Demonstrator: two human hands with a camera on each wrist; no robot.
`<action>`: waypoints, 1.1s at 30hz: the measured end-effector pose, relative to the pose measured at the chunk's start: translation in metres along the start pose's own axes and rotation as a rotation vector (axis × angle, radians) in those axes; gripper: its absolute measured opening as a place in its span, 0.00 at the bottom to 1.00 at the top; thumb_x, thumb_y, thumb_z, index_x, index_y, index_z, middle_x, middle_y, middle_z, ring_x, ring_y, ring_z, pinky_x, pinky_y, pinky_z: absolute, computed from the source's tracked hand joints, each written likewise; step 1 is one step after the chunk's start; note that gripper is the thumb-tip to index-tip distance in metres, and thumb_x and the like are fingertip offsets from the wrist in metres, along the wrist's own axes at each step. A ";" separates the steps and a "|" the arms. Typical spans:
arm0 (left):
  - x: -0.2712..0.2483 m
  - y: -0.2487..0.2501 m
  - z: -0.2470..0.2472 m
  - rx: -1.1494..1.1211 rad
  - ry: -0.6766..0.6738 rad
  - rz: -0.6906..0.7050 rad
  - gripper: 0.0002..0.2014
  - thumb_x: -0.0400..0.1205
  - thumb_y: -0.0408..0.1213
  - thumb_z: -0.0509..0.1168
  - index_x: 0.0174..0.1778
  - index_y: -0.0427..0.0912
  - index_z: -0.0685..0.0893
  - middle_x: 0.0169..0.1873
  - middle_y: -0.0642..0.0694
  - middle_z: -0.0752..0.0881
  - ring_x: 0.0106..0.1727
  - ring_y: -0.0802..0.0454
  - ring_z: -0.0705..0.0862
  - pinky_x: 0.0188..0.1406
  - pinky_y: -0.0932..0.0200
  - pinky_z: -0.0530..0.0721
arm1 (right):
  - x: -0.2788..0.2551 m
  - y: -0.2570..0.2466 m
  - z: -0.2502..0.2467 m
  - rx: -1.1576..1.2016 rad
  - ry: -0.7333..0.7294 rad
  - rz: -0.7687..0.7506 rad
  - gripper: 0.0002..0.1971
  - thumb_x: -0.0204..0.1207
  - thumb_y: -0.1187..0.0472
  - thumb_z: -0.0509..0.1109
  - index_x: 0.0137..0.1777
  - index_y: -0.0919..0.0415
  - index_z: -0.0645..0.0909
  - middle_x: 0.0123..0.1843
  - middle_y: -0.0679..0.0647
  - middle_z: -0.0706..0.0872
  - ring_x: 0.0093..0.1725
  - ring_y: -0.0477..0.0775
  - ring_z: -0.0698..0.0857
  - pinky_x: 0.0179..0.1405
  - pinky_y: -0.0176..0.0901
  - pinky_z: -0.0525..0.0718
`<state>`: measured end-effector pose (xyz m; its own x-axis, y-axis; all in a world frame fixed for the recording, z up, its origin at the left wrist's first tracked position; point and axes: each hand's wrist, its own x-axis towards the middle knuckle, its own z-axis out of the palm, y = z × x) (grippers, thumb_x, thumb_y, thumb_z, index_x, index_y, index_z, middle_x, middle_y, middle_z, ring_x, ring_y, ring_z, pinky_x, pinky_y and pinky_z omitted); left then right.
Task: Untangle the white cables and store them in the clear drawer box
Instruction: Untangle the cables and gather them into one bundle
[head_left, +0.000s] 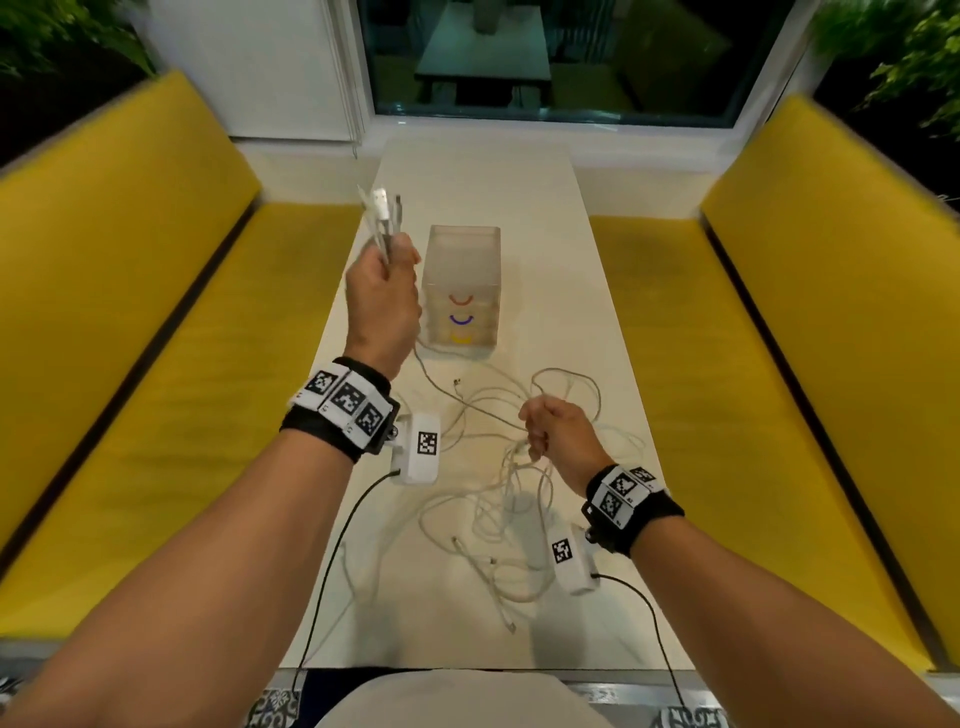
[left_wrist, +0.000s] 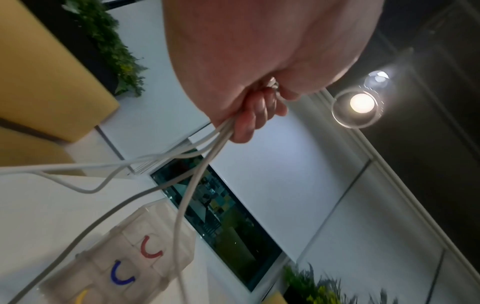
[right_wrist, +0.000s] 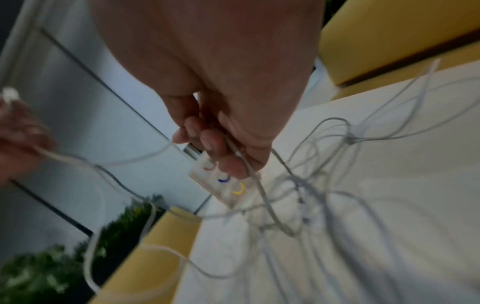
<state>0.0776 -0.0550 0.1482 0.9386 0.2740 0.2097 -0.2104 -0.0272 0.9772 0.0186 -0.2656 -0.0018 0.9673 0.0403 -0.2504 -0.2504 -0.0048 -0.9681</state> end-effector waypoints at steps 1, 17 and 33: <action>-0.005 -0.003 0.001 0.078 -0.044 0.021 0.14 0.89 0.48 0.61 0.38 0.47 0.75 0.25 0.55 0.72 0.25 0.57 0.68 0.24 0.57 0.71 | 0.001 -0.013 0.003 0.065 0.001 -0.009 0.14 0.86 0.67 0.58 0.41 0.61 0.80 0.28 0.50 0.68 0.28 0.52 0.66 0.30 0.45 0.71; -0.026 0.005 0.024 0.241 -0.064 0.080 0.14 0.88 0.42 0.63 0.38 0.41 0.85 0.22 0.52 0.77 0.20 0.61 0.73 0.23 0.64 0.73 | -0.005 -0.090 0.037 -0.061 -0.187 -0.310 0.14 0.87 0.61 0.64 0.42 0.62 0.86 0.28 0.52 0.77 0.27 0.52 0.71 0.28 0.38 0.71; 0.025 0.044 -0.008 0.085 0.064 0.195 0.10 0.84 0.48 0.66 0.46 0.47 0.85 0.27 0.54 0.77 0.30 0.50 0.75 0.30 0.52 0.76 | -0.011 0.032 0.012 -0.197 -0.072 0.035 0.12 0.87 0.66 0.61 0.45 0.67 0.84 0.27 0.56 0.82 0.25 0.55 0.81 0.31 0.47 0.80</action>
<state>0.0894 -0.0420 0.1965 0.8625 0.3161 0.3952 -0.3600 -0.1656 0.9181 -0.0005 -0.2539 -0.0300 0.9510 0.1080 -0.2896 -0.2642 -0.2021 -0.9431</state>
